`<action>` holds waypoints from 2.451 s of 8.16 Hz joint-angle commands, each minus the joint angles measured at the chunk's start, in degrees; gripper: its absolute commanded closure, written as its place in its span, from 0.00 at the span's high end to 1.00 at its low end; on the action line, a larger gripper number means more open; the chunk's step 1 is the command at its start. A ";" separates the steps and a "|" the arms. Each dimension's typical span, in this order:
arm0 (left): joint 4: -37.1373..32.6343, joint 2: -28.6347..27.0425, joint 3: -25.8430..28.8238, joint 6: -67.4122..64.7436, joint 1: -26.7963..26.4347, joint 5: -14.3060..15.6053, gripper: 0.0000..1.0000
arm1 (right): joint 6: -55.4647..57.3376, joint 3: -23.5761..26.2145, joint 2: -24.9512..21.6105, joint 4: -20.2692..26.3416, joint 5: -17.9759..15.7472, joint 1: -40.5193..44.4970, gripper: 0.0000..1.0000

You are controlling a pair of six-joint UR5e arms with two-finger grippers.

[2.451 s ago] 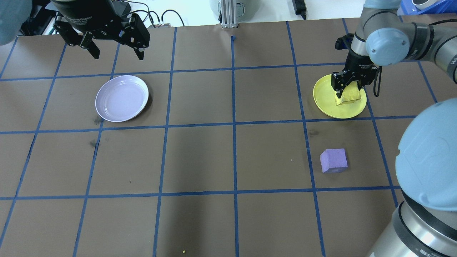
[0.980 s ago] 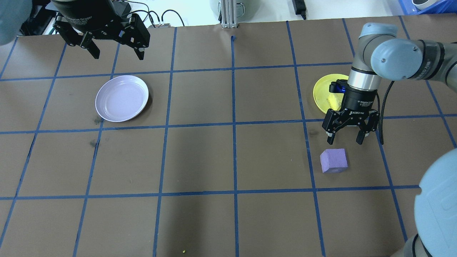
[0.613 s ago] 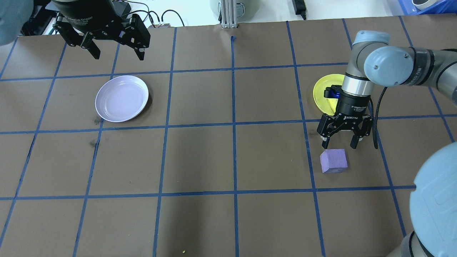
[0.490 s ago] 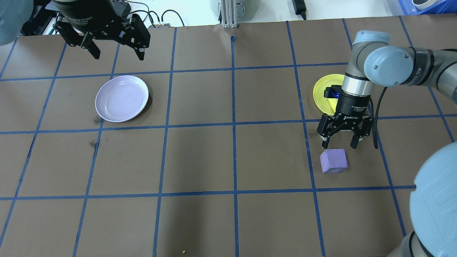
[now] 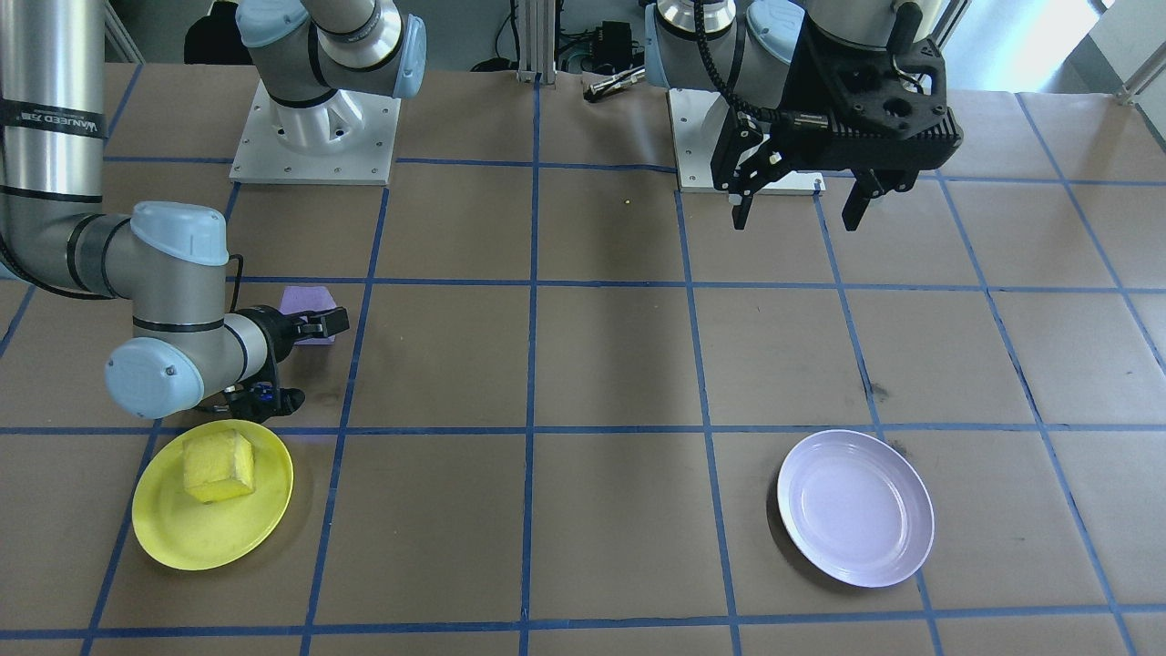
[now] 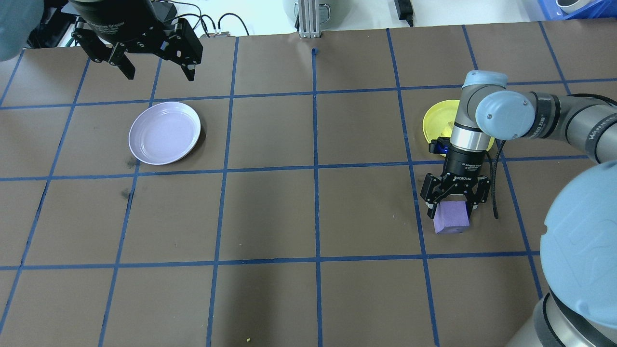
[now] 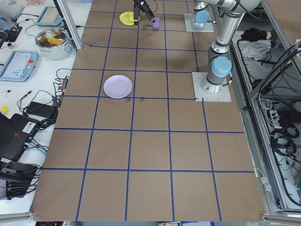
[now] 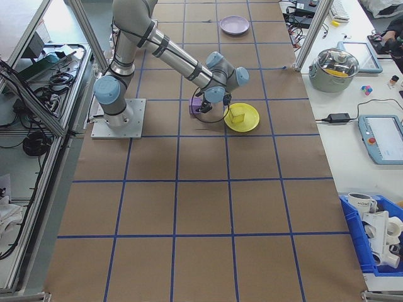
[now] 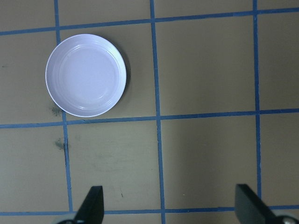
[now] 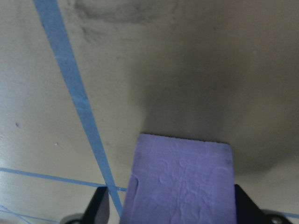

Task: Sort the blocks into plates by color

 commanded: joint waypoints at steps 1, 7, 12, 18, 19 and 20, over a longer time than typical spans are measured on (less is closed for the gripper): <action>-0.04 0.04 -0.08 0.00 0.00 -0.03 1.00 | 1.27 0.96 -0.01 0.33 -0.17 0.00 0.00; 0.04 -0.22 0.01 0.00 0.26 -0.12 1.00 | 11.06 -9.54 -7.57 6.21 10.44 4.98 0.00; -0.04 -0.04 0.01 -0.09 0.18 -0.21 1.00 | 37.07 -16.70 -4.43 -0.15 22.93 24.05 0.00; -0.04 0.04 0.01 0.00 0.26 -0.21 1.00 | 53.47 -19.26 7.27 -15.91 27.51 33.93 0.00; -0.04 0.04 0.01 0.00 0.26 -0.21 1.00 | 53.56 -19.26 7.80 -17.84 27.51 33.93 0.00; -0.04 0.04 0.01 0.00 0.26 -0.21 1.00 | 53.47 -19.17 8.07 -18.29 27.51 33.93 0.01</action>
